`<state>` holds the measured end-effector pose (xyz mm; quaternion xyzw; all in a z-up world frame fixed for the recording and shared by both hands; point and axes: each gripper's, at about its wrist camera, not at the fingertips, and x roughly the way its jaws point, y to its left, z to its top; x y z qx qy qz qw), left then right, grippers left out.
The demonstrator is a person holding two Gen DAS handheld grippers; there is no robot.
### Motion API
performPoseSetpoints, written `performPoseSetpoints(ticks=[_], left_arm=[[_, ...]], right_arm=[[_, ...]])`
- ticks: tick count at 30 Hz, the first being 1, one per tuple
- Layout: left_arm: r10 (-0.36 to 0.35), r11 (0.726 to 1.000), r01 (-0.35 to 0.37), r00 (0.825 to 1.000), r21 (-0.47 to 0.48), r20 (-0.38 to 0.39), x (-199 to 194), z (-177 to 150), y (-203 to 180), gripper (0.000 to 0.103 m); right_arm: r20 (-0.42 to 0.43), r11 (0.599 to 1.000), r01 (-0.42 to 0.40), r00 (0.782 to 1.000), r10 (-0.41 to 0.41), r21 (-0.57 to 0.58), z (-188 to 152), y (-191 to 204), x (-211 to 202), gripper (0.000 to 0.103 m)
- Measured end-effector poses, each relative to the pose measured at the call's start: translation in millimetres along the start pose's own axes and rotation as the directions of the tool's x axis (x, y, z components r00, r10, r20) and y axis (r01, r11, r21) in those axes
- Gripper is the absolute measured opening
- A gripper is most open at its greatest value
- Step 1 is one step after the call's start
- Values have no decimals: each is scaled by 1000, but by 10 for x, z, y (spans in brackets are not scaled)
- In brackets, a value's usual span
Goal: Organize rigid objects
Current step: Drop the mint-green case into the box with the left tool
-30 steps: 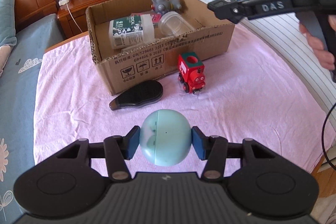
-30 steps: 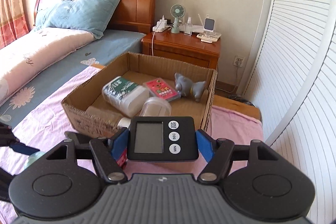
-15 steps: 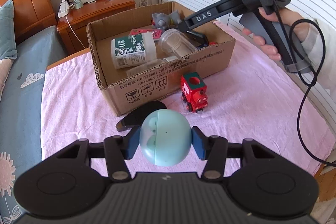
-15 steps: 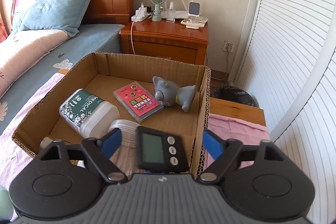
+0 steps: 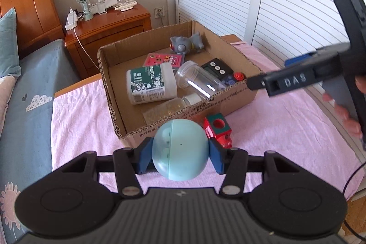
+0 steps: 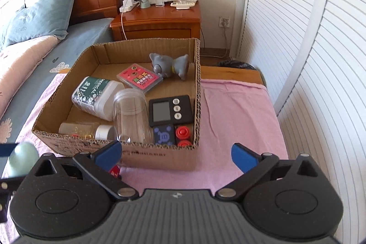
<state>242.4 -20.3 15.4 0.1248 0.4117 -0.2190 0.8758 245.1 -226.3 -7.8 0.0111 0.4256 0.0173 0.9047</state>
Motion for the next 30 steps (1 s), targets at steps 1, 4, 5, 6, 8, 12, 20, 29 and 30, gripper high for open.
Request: performPoseSetpoints(ticks=[1,4,5,6,8,12,20,29,30], left_arm=[[5,1000,-5,1000,1,0,9,49,9,52],[17,1000,-17,1000,1,-3,73,227,47,52],[20,1000,-20,1000,1,-7,108,297,64,52],[21,1000,-21,1000,0,-11,147,364,85,52],[37,999,-38,999,-14,-19,255,518,153,52],[79,997,-80,996,-18,-41,526,812,262,52],[127,985,-139,985,-102,-115,1158,1184,564,52],[152,975,-155,988,-161,-31,1140,1224,653,97],[150,976,-152,988,-156,-26,1090,1230,650,97]], right_arm=[[-4,1000,10,1000,-10,4,-41,10,-27,103],[-15,999,32,999,-32,2,-178,63,-99,103],[-15,999,33,999,-33,1,-213,79,-121,103],[-13,1000,28,1000,-28,7,-242,86,-141,103],[-17,999,7,1000,-6,32,-291,82,-172,103],[-10,998,-32,999,33,51,-347,76,-225,103],[13,996,-55,998,55,74,-350,24,-290,103],[11,992,-66,998,65,106,-368,-38,-270,103],[10,992,-69,998,68,106,-369,-36,-273,103]])
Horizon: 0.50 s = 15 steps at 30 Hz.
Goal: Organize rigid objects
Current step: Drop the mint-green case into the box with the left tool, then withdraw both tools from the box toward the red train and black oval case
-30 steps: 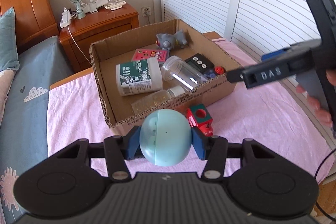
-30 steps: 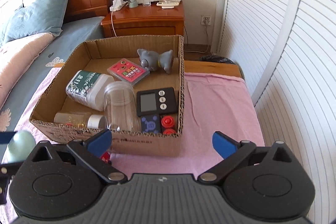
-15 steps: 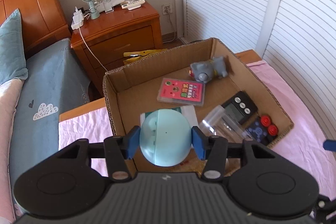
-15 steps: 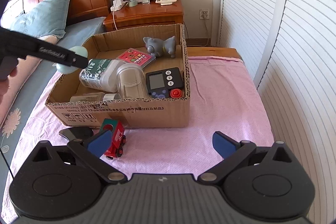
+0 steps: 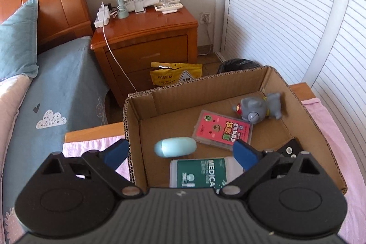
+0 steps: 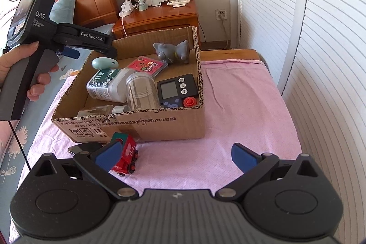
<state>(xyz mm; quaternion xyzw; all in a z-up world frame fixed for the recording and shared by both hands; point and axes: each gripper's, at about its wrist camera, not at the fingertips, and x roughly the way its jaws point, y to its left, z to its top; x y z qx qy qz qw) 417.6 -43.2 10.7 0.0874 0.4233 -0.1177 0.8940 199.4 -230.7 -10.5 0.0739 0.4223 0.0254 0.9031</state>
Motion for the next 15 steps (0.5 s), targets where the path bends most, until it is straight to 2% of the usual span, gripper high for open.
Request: performPoseSetpoints(ticks=[7,15], left_arm=[[-6,1000,6,999,0,34,-380,-109,13,97],[29,999,-30,999,27,44,-889,-470,-37,97]], right_arm=[[8,1000,-14,1000,14,-2,-29,49,-85,103],[28,1000,-27,999,27,-15,-90,139,-269,103]])
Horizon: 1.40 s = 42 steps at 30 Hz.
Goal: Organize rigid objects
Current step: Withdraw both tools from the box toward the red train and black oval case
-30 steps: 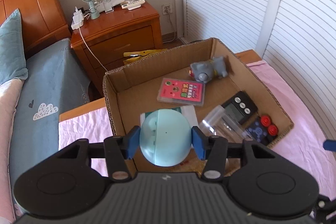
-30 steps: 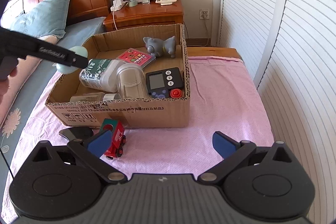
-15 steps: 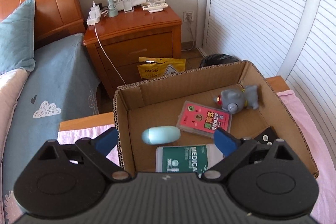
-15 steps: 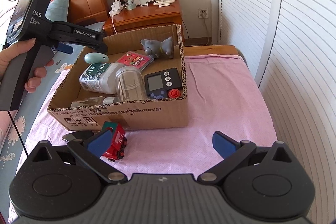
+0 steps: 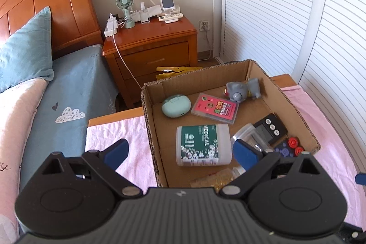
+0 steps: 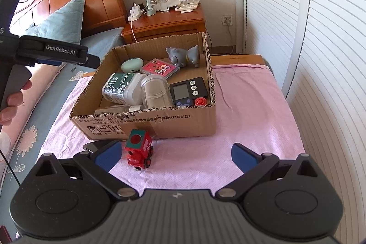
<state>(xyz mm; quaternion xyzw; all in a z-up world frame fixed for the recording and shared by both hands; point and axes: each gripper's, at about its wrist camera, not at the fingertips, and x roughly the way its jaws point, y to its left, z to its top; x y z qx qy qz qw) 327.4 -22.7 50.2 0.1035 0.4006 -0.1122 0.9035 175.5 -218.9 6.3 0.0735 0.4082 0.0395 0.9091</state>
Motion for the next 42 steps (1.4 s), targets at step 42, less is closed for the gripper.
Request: performPoseSetpoints(ticks=[42], left_arm=[[111,976,-119,992,-180,-53,-61,-1737,-65,100]], right_arm=[[-92,995,94,992,-90,34,-28,329,1189,103]])
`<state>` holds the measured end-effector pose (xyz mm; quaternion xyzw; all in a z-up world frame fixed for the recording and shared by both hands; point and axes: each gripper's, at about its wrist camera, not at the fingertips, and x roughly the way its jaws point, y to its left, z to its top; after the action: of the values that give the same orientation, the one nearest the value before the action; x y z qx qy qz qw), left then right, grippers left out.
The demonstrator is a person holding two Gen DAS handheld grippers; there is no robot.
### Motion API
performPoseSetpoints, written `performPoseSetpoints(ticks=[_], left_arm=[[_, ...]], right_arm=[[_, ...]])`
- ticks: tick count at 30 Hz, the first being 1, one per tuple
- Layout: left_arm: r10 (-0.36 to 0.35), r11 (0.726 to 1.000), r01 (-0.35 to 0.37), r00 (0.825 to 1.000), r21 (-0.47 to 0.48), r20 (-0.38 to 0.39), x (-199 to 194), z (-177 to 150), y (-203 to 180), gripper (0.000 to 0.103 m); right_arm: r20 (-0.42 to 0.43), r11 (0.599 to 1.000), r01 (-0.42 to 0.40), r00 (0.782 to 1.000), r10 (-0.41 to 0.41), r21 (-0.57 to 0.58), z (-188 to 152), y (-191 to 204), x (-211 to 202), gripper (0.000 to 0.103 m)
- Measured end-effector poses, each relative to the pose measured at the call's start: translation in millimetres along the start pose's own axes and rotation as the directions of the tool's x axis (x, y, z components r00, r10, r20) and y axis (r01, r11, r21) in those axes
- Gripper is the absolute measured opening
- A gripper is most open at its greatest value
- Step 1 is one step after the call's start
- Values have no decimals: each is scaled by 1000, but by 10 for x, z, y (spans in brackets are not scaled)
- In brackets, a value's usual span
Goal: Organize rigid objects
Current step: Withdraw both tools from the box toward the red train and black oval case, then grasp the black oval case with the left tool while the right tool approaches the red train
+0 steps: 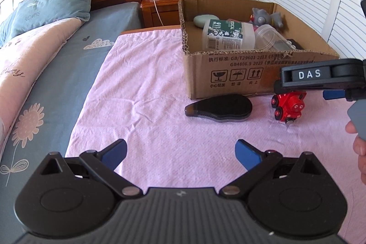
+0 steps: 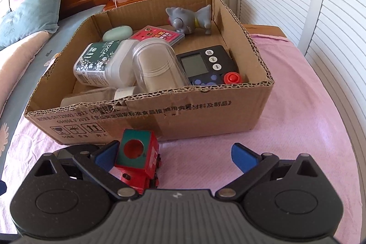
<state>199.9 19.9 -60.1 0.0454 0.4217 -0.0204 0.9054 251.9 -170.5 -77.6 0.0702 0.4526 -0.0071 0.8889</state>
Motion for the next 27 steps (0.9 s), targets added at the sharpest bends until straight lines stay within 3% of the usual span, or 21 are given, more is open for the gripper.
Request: performPoseSetpoints(ticks=[4,10,13,16,23,27], left_arm=[[-11,1000,11,1000,1,-7,22,4,-15,100],[-23,1000,23,1000,0,-5,13,12,-56,100],[-28,1000,28,1000,-5,-6,12,20,-67,100],[-33,999,33,999,-10,-10,21,28,-62,100],[-65,998,64,997,-23,-35,107,29,-35,100],[-68,997,67,996,-26,-65,209,39,-58,100]], right_arm=[[14,998,-24,1000,23,53,-18,-184,-58,103],[8,992,4,1000,-5,129,-63,-497,-103,103],[3,991,-28,1000,28,131,-99,-542,-134,103],[-17,995,-81,996,83,59,-153,-439,-108,103],[42,981,78,997,-71,-177,-331,-96,32,103],[46,985,87,996,-81,-151,-308,-232,40,103]])
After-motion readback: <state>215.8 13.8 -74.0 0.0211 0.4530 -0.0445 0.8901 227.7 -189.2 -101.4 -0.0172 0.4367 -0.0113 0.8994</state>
